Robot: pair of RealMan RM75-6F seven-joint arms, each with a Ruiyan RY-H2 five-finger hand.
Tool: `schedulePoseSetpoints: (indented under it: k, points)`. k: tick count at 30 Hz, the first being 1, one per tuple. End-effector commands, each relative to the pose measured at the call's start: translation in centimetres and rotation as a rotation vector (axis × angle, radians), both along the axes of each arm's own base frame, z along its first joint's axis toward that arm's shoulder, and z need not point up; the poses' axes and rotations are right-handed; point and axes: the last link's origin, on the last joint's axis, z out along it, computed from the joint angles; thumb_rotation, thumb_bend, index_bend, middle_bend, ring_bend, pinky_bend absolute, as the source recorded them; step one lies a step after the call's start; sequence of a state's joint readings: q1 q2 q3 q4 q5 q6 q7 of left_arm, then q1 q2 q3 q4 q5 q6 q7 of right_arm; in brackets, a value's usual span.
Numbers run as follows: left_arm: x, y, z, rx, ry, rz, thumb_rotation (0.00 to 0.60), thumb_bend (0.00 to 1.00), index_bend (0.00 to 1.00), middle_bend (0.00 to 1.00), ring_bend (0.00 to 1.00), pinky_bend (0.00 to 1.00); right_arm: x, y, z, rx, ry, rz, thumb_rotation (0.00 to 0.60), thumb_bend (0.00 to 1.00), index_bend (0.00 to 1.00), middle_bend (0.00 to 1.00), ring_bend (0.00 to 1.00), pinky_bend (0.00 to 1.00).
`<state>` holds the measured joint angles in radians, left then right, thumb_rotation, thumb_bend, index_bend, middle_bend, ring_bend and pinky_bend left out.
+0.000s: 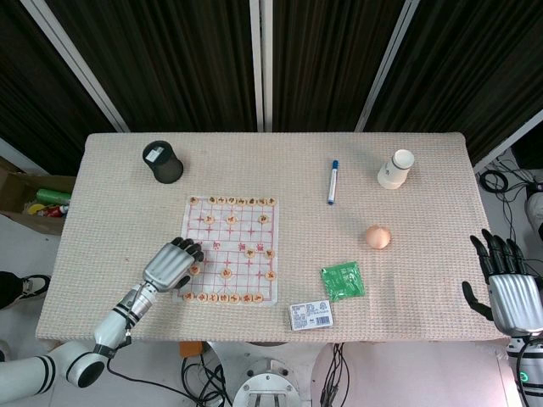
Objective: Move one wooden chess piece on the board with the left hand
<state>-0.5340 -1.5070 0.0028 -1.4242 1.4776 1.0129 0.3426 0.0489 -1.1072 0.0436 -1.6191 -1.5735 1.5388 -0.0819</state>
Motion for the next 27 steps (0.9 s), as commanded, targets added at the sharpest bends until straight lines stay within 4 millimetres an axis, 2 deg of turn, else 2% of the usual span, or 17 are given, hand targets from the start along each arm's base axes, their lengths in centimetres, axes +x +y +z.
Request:
schedulePoseSetpoints:
  k: [1,27]
  points:
    - [0.05,0.01,-0.05,0.0,-0.001,0.0,0.6,0.28,0.39,0.27,0.23,0.28,-0.05,0.0,-0.01,0.002,0.001,-0.002,0.6,0.34,0.01,0.0,0.0,0.05]
    - [0.05,0.27,-0.56,0.008,0.011,-0.005,0.6,0.28,0.43,0.28,0.23,0.28,-0.12,0.22,0.16,-0.004,-0.002,0.001,0.6,0.34,0.01,0.0,0.0,0.04]
